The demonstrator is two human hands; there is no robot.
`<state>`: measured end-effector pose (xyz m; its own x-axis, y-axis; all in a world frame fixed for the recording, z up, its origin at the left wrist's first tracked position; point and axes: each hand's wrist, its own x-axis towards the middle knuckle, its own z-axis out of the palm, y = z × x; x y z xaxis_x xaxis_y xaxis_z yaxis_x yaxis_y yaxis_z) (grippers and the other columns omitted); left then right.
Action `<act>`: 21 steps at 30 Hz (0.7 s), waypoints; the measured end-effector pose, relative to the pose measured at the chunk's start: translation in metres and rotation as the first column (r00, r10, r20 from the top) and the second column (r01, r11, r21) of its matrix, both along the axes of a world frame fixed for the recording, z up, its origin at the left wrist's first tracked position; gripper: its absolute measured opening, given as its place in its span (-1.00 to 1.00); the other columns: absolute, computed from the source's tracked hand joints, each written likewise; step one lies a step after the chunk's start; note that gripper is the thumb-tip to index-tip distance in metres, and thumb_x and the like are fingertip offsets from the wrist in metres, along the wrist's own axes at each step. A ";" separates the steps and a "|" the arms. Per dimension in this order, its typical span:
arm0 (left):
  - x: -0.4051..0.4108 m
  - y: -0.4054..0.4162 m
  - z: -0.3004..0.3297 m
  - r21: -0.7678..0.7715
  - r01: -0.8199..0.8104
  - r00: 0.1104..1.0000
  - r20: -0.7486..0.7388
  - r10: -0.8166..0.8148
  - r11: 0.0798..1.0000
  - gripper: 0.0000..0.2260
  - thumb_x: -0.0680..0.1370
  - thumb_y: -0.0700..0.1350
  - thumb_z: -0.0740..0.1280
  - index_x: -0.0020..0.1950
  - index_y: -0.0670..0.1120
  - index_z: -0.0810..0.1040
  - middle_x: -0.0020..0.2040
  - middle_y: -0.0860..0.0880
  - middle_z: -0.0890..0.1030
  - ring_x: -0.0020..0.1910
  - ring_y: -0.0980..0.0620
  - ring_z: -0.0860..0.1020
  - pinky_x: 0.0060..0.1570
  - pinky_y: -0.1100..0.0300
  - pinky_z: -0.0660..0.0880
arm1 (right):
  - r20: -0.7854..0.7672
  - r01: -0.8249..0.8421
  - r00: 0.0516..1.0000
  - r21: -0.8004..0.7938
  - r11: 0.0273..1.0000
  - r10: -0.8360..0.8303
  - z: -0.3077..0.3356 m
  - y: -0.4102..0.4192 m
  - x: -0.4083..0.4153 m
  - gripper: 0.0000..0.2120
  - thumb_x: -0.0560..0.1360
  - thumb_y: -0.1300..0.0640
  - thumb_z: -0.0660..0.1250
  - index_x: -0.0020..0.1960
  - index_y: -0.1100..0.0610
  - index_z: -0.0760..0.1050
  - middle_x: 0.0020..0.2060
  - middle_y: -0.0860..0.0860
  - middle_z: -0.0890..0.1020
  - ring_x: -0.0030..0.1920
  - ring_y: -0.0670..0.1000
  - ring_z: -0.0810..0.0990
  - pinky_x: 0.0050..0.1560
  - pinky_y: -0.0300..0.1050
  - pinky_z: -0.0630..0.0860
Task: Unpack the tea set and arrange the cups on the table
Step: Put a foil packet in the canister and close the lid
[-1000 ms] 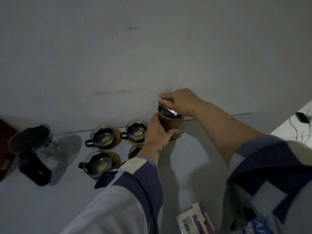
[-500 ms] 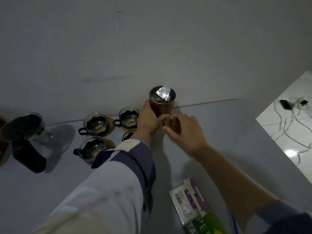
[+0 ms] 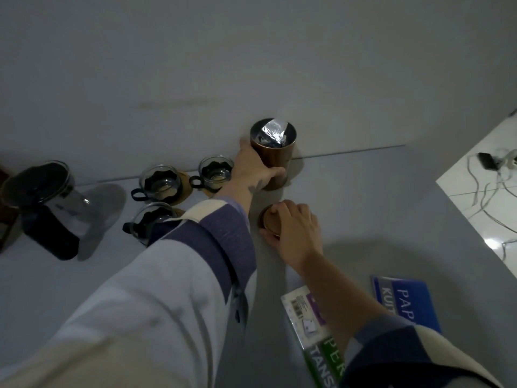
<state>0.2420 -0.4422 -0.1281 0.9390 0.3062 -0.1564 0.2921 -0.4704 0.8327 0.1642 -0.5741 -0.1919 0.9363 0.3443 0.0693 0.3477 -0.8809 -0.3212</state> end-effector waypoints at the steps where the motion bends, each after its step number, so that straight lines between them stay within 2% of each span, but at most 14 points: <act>1: 0.000 0.001 0.007 -0.009 0.010 0.999 -0.030 -0.010 1.000 -0.02 0.24 -0.09 0.61 0.47 -0.17 0.08 0.42 -0.14 0.35 0.41 -0.15 0.34 0.39 0.00 0.32 | -0.006 0.005 1.000 0.000 1.000 -0.005 0.001 0.001 -0.001 -0.57 0.48 -0.19 0.25 0.25 0.02 0.39 0.23 -0.01 0.46 0.22 0.14 0.37 0.20 0.02 0.31; 3: -0.003 0.003 0.023 0.035 0.021 0.998 -0.064 -0.018 0.999 0.08 0.25 -0.07 0.61 0.51 -0.23 -0.05 0.47 -0.17 0.26 0.45 -0.16 0.27 0.42 0.02 0.26 | -0.018 0.017 1.000 0.003 1.000 -0.017 0.003 0.001 -0.003 -0.59 0.49 -0.17 0.24 0.24 0.02 0.36 0.24 0.00 0.44 0.24 0.14 0.35 0.23 0.02 0.30; 9: -0.059 0.032 0.049 0.217 0.002 0.999 0.050 -0.013 0.976 -0.15 0.45 -0.03 0.46 0.54 -0.18 -0.01 0.51 -0.12 0.24 0.48 -0.08 0.24 0.42 0.10 0.21 | -0.141 -0.066 0.989 -0.157 0.985 0.044 0.024 -0.004 -0.001 -0.44 0.51 -0.23 0.21 0.37 0.08 0.28 0.39 0.10 0.27 0.35 0.18 0.25 0.31 0.07 0.28; 12: -0.108 0.060 0.051 0.291 -0.005 1.000 0.012 0.001 0.957 -0.25 0.50 -0.03 0.39 0.54 -0.17 0.04 0.49 -0.15 0.27 0.46 -0.11 0.27 0.43 0.09 0.23 | -0.182 -0.049 0.983 -0.158 0.986 0.020 0.048 0.002 -0.016 -0.41 0.52 -0.23 0.21 0.41 0.08 0.24 0.44 0.12 0.19 0.40 0.20 0.18 0.33 0.13 0.26; 13: -0.126 0.069 0.050 0.330 -0.011 1.000 0.000 0.012 0.944 -0.32 0.51 -0.05 0.37 0.51 -0.18 0.10 0.46 -0.18 0.32 0.43 -0.15 0.31 0.41 0.05 0.27 | -0.195 -0.049 0.980 -0.140 0.989 0.021 0.056 0.006 -0.027 -0.40 0.52 -0.22 0.21 0.43 0.07 0.22 0.43 0.12 0.19 0.41 0.20 0.17 0.34 0.15 0.26; 15: -0.162 0.082 0.048 0.395 -0.002 1.000 0.020 -0.007 0.919 -0.57 0.50 -0.10 0.31 0.32 -0.19 0.34 0.29 -0.21 0.47 0.29 -0.22 0.43 0.25 0.01 0.39 | -0.202 -0.080 0.978 -0.129 0.988 0.053 0.066 0.016 -0.053 -0.37 0.52 -0.24 0.20 0.46 0.06 0.18 0.41 0.14 0.22 0.40 0.21 0.17 0.35 0.16 0.26; 16: -0.181 0.088 0.047 0.418 0.010 1.000 0.019 -0.020 0.908 -0.65 0.49 -0.12 0.29 0.25 -0.18 0.39 0.23 -0.20 0.50 0.25 -0.21 0.46 0.19 0.04 0.40 | -0.217 -0.107 0.973 -0.134 0.985 0.076 0.069 0.022 -0.068 -0.36 0.52 -0.24 0.19 0.48 0.06 0.16 0.41 0.16 0.23 0.40 0.22 0.17 0.35 0.17 0.26; 19: -0.239 0.099 0.042 0.429 0.068 0.998 -0.048 -0.052 0.901 -0.56 0.51 -0.11 0.32 0.37 -0.15 0.36 0.31 -0.15 0.47 0.29 -0.15 0.44 0.26 0.08 0.37 | -0.392 -0.138 0.915 -0.082 0.987 0.096 0.072 0.040 -0.117 -0.34 0.51 -0.20 0.26 0.49 0.03 0.13 0.42 0.15 0.25 0.42 0.23 0.17 0.37 0.20 0.26; 21: -0.278 0.106 0.036 0.456 0.142 0.984 -0.161 -0.075 0.878 -0.43 0.50 -0.06 0.37 0.46 -0.10 0.27 0.43 -0.14 0.33 0.41 -0.16 0.31 0.38 0.01 0.29 | -0.480 -0.142 0.873 -0.093 0.985 0.081 0.067 0.050 -0.154 -0.30 0.48 -0.18 0.33 0.49 0.02 0.12 0.42 0.14 0.27 0.42 0.22 0.20 0.38 0.19 0.27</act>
<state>-0.0357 -0.3365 -0.0921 0.9508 0.2721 -0.1482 0.3098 -0.8282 0.4670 0.0103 -0.5237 -0.1246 0.8011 0.4252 -0.4212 0.2793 -0.8880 -0.3653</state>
